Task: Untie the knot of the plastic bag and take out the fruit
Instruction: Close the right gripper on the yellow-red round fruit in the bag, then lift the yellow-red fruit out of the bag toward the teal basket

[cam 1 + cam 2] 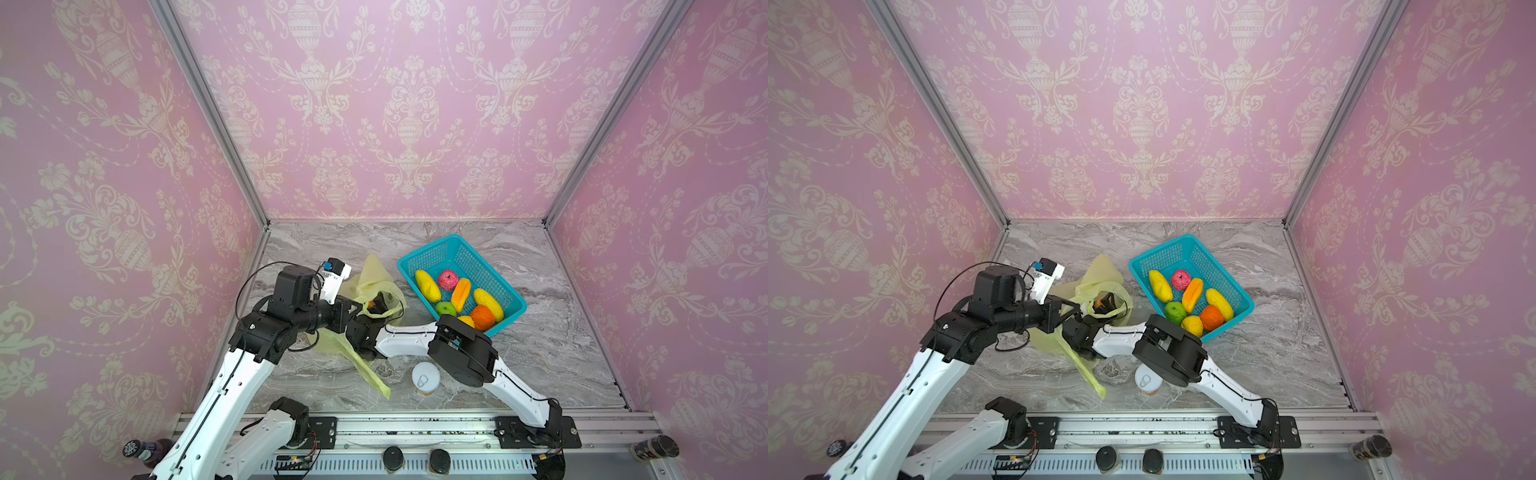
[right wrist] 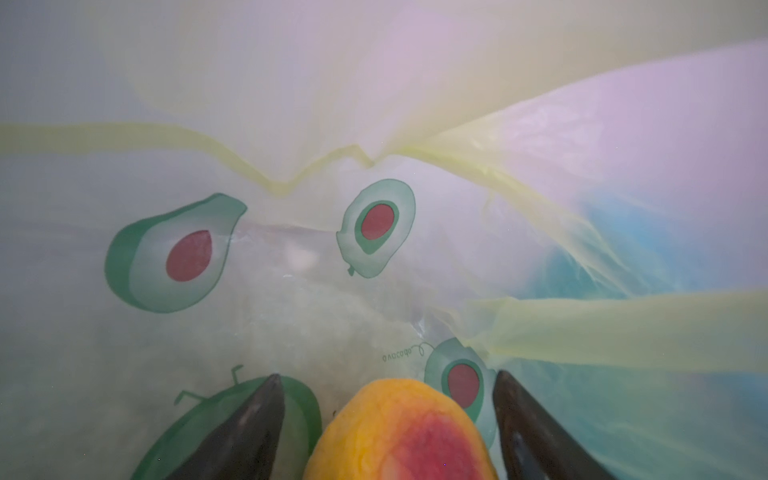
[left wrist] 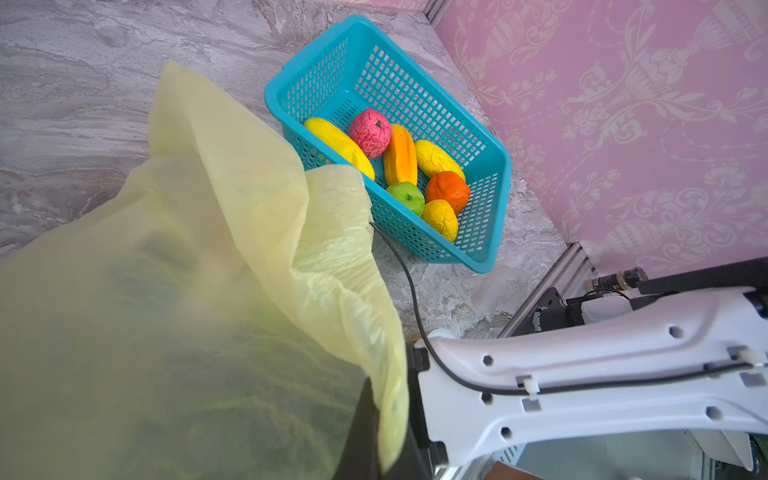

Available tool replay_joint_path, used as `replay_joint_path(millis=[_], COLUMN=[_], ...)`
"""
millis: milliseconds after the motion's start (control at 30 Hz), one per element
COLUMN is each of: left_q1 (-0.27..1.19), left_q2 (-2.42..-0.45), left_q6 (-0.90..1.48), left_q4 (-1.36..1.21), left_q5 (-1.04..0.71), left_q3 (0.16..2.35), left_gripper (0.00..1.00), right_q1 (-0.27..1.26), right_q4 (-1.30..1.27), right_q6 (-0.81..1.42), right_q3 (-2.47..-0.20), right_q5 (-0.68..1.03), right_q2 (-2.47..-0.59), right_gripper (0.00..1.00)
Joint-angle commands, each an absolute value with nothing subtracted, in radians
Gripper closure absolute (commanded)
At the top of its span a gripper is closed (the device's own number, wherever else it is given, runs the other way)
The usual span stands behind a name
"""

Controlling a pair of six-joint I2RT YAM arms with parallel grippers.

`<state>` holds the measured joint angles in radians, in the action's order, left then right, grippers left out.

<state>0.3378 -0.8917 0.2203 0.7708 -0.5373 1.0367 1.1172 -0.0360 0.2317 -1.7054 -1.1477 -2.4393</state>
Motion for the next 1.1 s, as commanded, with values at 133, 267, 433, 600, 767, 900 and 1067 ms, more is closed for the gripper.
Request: replay_joint_path(millis=[133, 267, 433, 600, 767, 900, 1067], left_q1=[0.343, 0.341, 0.342, 0.342, 0.341, 0.328, 0.311], left_q2=[-0.882, -0.893, -0.881, -0.888, -0.889, -0.916, -0.946], left_q6=[0.223, 0.216, 0.219, 0.217, 0.216, 0.213, 0.215], left_q4=[0.776, 0.796, 0.789, 0.792, 0.807, 0.834, 0.856], left_q5=[-0.515, -0.457, -0.469, -0.468, -0.404, -0.306, -0.225], left_q3=[1.035, 1.043, 1.039, 1.042, 1.041, 1.052, 1.055], left_gripper=[1.00, 1.00, 1.00, 1.00, 1.00, 1.00, 1.00], right_q1=[1.097, 1.094, 1.085, 1.072, 1.085, 1.142, 1.221], right_q4=[-0.060, -0.057, -0.021, 0.001, -0.056, -0.254, -0.459], right_q6=[0.324, 0.361, 0.380, 0.388, 0.349, 0.208, 0.089], right_q3=[-1.610, -1.561, -1.585, -1.595, -1.530, -1.398, -1.255], right_q5=[-1.120, -1.113, -1.107, -1.078, -1.033, -1.013, -0.937], right_q2=[-2.409, -2.385, -2.407, -2.402, -2.334, -2.220, -2.102], right_gripper=[0.35, 0.26, 0.20, 0.35, 0.55, 0.56, 0.62])
